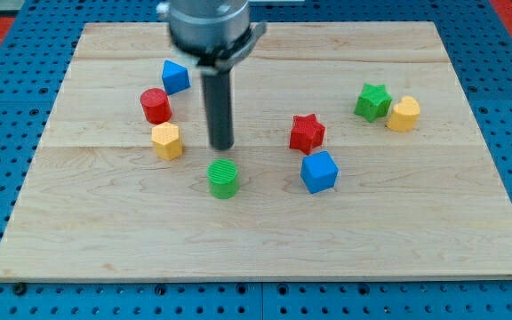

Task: Place the green circle below the red star

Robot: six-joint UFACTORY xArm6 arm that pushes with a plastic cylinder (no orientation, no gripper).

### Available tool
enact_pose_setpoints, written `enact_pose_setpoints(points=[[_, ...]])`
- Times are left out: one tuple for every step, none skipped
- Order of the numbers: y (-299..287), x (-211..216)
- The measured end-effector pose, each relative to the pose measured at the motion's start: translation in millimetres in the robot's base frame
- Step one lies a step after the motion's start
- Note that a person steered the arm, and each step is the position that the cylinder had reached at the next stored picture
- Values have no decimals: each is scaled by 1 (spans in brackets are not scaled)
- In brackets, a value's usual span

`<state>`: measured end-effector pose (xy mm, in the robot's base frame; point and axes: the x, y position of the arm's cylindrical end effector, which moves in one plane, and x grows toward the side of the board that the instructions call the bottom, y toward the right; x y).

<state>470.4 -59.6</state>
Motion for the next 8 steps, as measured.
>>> enact_pose_setpoints(points=[[-51,58],[-4,75],[32,40],[73,19],[99,19],[36,27],[37,-10],[39,-27]])
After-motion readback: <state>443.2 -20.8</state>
